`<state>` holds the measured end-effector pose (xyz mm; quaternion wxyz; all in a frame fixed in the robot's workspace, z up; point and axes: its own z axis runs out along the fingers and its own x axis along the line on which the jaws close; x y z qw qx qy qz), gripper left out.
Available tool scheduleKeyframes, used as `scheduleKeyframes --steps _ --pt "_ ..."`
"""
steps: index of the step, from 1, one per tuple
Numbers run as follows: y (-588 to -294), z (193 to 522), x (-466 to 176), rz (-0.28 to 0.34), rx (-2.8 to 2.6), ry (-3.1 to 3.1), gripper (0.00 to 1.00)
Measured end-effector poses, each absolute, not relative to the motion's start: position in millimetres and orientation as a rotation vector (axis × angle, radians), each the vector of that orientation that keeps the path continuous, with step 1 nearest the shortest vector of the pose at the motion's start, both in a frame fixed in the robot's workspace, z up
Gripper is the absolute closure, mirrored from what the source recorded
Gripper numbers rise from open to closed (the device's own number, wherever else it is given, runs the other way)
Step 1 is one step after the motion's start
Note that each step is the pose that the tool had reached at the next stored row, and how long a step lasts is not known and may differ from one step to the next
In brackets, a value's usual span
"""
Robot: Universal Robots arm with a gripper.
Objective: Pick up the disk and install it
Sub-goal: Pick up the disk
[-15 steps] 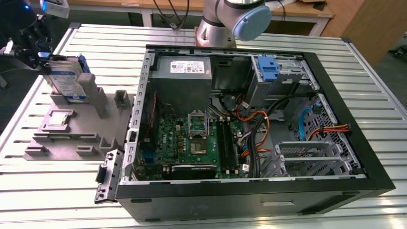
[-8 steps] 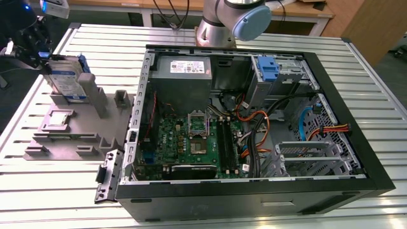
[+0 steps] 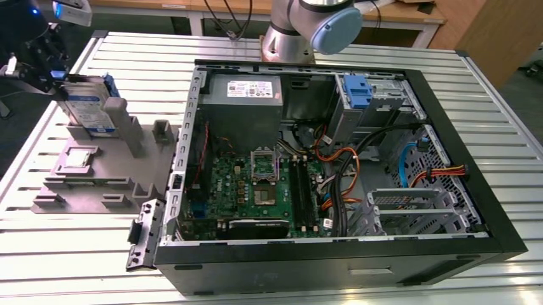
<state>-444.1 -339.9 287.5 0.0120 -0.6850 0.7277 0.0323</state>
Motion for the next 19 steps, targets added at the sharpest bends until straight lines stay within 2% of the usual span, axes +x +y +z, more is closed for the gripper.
scheduleKeyframes --steps 19 --pt "-340.0 286.8 -445.6 0.098 -2.099 2.303 0.58"
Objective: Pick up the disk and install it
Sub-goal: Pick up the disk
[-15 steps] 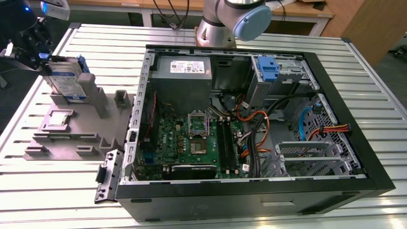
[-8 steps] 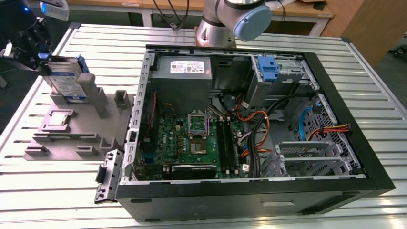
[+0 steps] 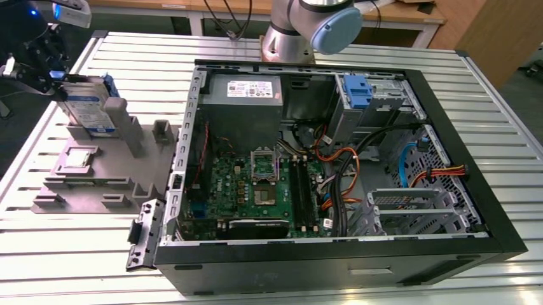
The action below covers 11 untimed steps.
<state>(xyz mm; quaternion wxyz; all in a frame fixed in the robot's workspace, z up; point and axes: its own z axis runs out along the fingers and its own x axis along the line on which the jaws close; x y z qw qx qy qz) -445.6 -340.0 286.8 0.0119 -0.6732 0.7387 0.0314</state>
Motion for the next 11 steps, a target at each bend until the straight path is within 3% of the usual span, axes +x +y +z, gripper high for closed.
scheduleKeyframes --steps 11 --pt "-340.0 286.8 -445.5 0.098 -2.099 2.303 0.63"
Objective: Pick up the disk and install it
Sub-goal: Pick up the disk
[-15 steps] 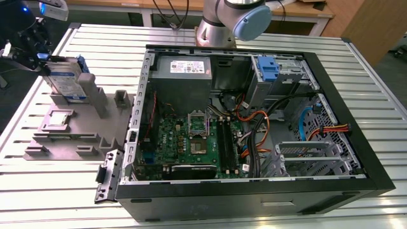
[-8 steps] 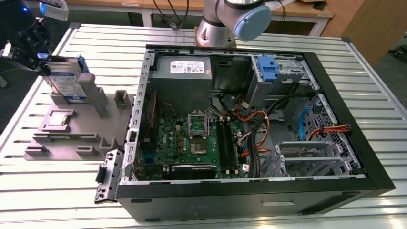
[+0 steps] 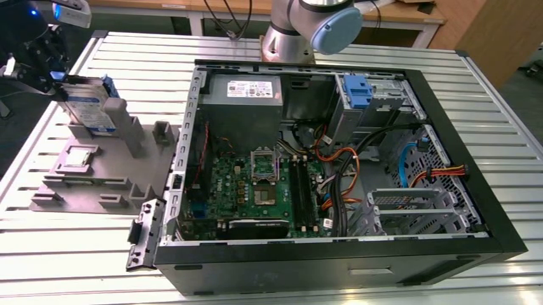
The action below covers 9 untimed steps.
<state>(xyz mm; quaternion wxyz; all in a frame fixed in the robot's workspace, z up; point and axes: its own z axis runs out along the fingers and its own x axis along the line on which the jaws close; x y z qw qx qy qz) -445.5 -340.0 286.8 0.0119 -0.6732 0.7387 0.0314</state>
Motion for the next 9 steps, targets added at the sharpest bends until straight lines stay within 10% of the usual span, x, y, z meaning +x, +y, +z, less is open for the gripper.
scheduleKeyframes --steps 9 --pt "-340.0 286.7 -445.4 0.098 -2.132 2.274 0.63"
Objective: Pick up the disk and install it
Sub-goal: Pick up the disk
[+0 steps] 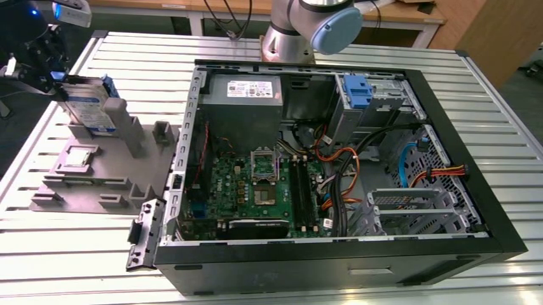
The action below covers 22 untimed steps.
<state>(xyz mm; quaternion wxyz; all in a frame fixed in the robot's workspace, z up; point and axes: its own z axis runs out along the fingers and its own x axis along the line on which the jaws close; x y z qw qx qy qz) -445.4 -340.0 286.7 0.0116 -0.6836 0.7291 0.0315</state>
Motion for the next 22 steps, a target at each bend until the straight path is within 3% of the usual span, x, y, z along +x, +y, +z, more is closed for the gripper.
scheduleKeyframes --steps 22 --pt "-340.1 286.8 -445.4 0.099 -2.171 2.238 0.63"
